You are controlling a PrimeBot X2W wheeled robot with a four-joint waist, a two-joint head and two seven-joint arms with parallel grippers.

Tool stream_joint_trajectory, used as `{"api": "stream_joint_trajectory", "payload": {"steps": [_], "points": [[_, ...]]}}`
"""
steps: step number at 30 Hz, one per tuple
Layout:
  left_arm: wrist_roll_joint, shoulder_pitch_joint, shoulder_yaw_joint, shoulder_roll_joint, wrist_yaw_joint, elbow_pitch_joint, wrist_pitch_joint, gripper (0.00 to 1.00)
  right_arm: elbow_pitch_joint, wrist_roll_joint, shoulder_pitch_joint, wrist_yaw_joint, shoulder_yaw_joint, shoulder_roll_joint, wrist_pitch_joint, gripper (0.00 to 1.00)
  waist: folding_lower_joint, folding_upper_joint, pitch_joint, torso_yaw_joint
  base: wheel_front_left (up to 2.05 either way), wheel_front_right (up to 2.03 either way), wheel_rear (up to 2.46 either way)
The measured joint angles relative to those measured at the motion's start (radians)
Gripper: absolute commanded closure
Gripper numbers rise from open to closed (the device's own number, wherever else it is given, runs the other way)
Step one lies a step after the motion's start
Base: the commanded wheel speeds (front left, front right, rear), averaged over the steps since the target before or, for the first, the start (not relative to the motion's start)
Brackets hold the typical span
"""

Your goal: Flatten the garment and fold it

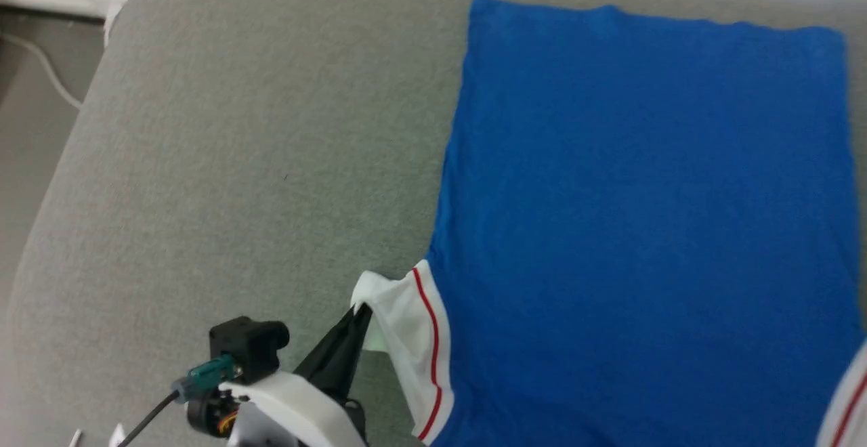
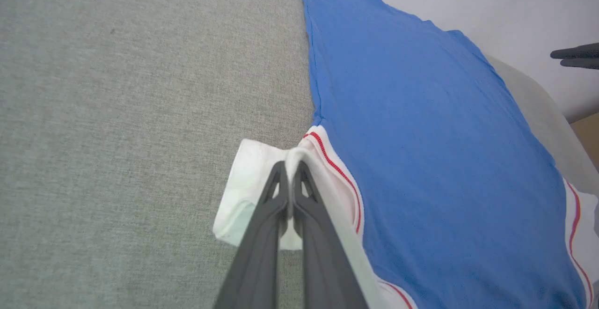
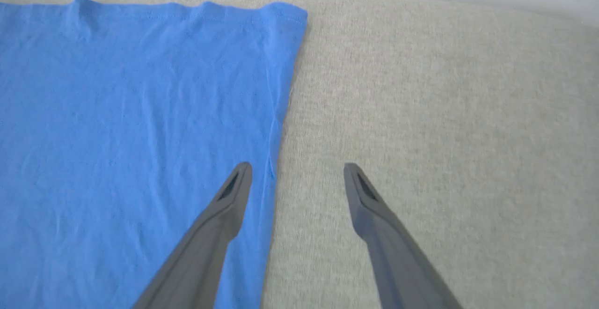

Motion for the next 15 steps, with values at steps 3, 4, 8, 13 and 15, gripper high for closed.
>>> {"api": "stream_joint_trajectory", "payload": {"steps": [3, 4, 8, 13, 15], "points": [[-0.001, -0.022, -0.003, -0.049, -0.012, 0.023, -0.033, 1.00, 0.078, -0.061, -0.089, 0.000, -0.010, -0.007, 0.007, 0.00, 0.0000, 0.0000, 0.041, 0.036, 0.00, 0.00, 0.00], [-0.001, -0.030, -0.008, -0.062, -0.020, 0.035, -0.041, 1.00, 0.101, -0.081, -0.113, 0.000, -0.013, -0.011, 0.007, 0.00, 0.0000, 0.0000, 0.053, 0.048, 0.00, 0.00, 0.00], [0.005, -0.055, -0.022, -0.100, -0.046, 0.077, -0.073, 1.00, 0.188, -0.142, -0.209, 0.000, -0.040, -0.022, 0.004, 0.00, 0.0000, 0.0000, 0.104, 0.091, 0.00, 0.00, 0.00], [0.032, -0.079, -0.038, -0.129, -0.056, 0.109, -0.105, 1.00, 0.271, -0.213, -0.307, 0.000, -0.063, -0.042, 0.004, 0.00, -0.0001, 0.0000, 0.165, 0.139, 0.00, 0.00, 0.00], [0.040, -0.088, -0.045, -0.141, -0.063, 0.116, -0.114, 1.00, 0.297, -0.235, -0.335, 0.000, -0.067, -0.045, 0.003, 0.00, -0.0001, 0.0000, 0.186, 0.157, 0.00, 0.00, 0.00]]}}
